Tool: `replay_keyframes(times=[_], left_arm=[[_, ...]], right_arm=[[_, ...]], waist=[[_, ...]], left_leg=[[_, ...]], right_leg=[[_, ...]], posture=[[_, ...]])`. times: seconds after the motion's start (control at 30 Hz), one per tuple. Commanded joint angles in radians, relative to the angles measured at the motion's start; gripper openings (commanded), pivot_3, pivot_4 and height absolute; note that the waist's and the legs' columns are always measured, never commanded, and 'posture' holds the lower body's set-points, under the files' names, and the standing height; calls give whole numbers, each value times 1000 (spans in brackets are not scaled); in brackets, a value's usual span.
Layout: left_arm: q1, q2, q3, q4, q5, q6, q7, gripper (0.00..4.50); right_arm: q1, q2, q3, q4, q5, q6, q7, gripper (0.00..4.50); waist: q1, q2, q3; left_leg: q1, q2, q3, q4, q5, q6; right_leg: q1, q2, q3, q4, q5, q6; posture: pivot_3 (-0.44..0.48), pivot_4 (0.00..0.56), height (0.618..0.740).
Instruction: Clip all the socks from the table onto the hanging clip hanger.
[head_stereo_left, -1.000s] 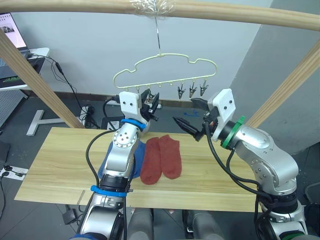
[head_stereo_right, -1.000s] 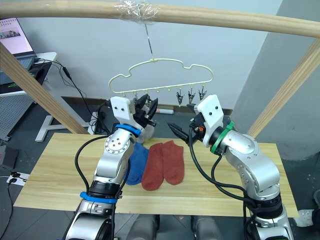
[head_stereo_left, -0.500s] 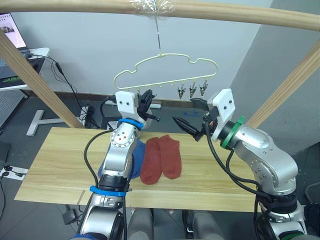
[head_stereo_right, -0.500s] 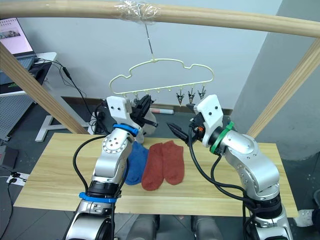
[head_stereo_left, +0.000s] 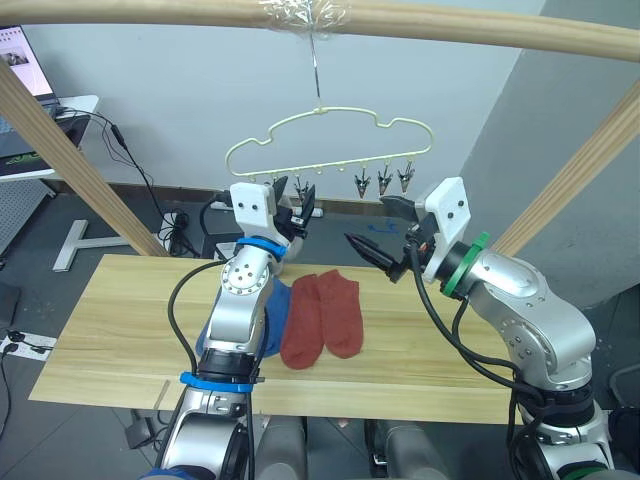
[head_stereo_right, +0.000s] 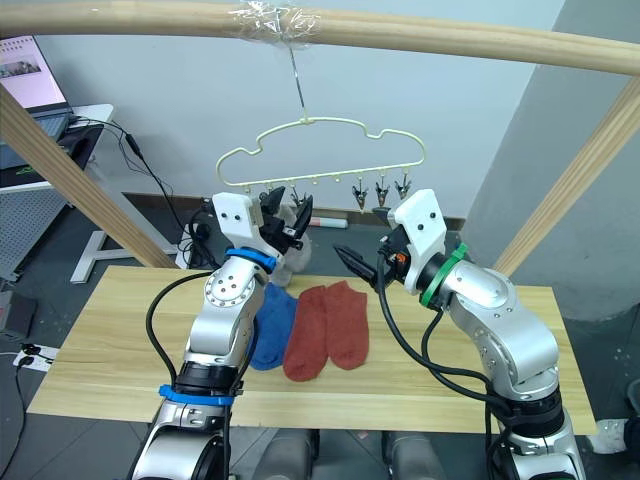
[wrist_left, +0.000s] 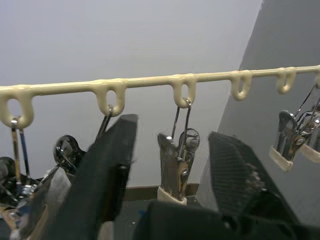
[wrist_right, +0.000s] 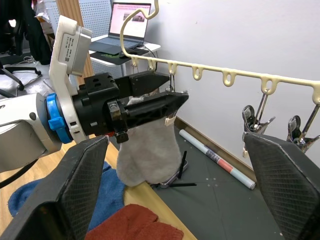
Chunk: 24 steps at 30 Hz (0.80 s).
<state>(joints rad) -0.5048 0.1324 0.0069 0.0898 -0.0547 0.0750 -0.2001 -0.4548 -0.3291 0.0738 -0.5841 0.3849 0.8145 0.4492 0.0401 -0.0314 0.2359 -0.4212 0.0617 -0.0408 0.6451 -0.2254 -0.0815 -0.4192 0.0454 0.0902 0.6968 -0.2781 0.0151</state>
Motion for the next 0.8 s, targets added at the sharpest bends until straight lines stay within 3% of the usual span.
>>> replay_keyframes(times=[0.03, 0.8], left_arm=[[-2, -5, -7, -40, -7, -4, -7, 2499], [-23, 30, -42, 0, 62, -34, -15, 2499]], right_arm=[[-12, -3, -15, -18, 12, -24, -6, 4500], [-9, -6, -16, -14, 13, -32, -11, 4500]], waist=[[0, 0, 0], [-2, 0, 0]], left_leg=[[0, 0, 0, 0, 0, 0], [0, 0, 0, 0, 0, 0]], right_leg=[[0, 0, 0, 0, 0, 0], [0, 0, 0, 0, 0, 0]], posture=[[133, 196, 740], [132, 197, 740]])
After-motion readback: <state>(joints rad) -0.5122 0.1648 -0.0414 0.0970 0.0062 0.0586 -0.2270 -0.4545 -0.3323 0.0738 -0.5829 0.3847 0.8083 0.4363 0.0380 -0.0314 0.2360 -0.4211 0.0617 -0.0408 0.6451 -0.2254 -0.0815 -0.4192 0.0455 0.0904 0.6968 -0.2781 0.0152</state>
